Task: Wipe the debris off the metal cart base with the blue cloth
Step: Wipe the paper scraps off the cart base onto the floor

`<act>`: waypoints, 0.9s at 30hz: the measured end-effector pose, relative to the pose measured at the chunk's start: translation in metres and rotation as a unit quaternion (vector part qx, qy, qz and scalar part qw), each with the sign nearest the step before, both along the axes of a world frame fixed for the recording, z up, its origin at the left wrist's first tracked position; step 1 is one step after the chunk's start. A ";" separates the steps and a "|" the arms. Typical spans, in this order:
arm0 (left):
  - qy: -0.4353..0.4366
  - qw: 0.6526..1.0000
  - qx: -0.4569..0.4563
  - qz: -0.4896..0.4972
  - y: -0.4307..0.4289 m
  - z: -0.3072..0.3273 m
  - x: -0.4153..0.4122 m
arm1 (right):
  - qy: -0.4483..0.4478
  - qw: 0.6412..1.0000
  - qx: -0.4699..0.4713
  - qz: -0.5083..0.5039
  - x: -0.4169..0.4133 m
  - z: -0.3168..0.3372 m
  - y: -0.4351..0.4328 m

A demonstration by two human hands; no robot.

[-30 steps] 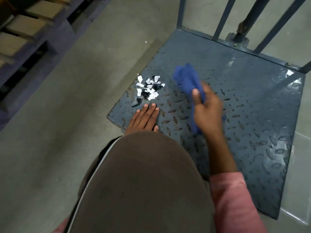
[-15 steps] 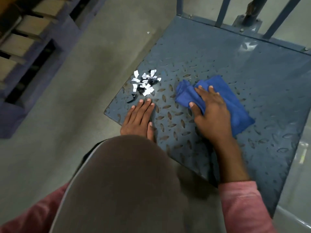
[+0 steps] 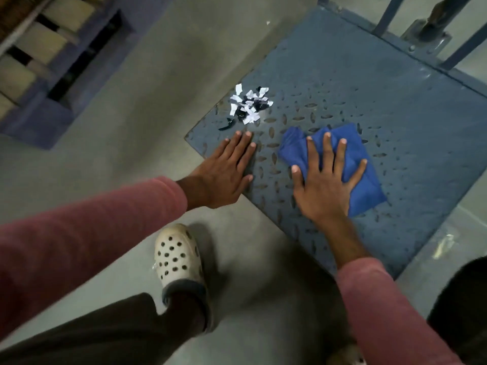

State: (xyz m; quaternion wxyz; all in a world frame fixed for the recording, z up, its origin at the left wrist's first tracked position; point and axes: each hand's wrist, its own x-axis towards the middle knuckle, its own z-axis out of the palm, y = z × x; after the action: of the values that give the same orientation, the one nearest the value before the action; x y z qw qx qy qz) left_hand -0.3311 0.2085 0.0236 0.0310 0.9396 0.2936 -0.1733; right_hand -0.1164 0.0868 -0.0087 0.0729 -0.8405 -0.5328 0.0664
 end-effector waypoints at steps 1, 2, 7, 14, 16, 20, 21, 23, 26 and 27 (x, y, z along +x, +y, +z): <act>-0.013 1.000 -0.006 0.028 -0.008 -0.001 -0.001 | 0.001 1.000 -0.014 0.015 0.002 0.000 -0.001; -0.025 0.998 -0.006 0.056 -0.018 -0.001 -0.003 | 0.002 0.999 -0.027 0.030 0.004 0.001 -0.003; -0.075 0.982 -0.014 0.171 -0.055 0.001 0.004 | 0.054 0.994 -0.068 0.073 0.005 0.012 -0.009; -0.065 0.984 0.040 0.164 -0.058 -0.003 0.001 | -0.027 0.945 -0.029 0.325 0.016 0.005 -0.012; -0.061 0.982 0.053 0.171 -0.060 -0.003 0.003 | -0.020 0.939 -0.027 0.343 0.029 0.004 0.004; -0.055 0.972 0.051 0.224 -0.067 -0.002 0.007 | 0.009 0.954 -0.025 0.297 0.033 0.004 0.022; -0.053 0.969 0.050 0.237 -0.070 -0.002 0.009 | 0.017 0.958 -0.024 0.285 0.032 0.005 0.024; -0.042 0.964 0.051 0.258 -0.074 -0.003 0.012 | 0.034 0.962 -0.031 0.267 0.029 0.009 0.027; -0.037 0.960 0.057 0.271 -0.076 -0.006 0.013 | 0.056 0.981 -0.046 0.180 0.014 0.014 0.011; -0.036 0.960 0.061 0.272 -0.075 -0.008 0.013 | 0.052 0.989 -0.038 0.132 0.005 0.014 -0.002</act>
State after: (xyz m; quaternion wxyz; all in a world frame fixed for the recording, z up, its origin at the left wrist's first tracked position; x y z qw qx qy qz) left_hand -0.3184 0.1332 0.0159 0.0304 0.8303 0.5464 -0.1059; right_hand -0.1116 0.0846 0.0052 0.0586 -0.7601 -0.6320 0.1393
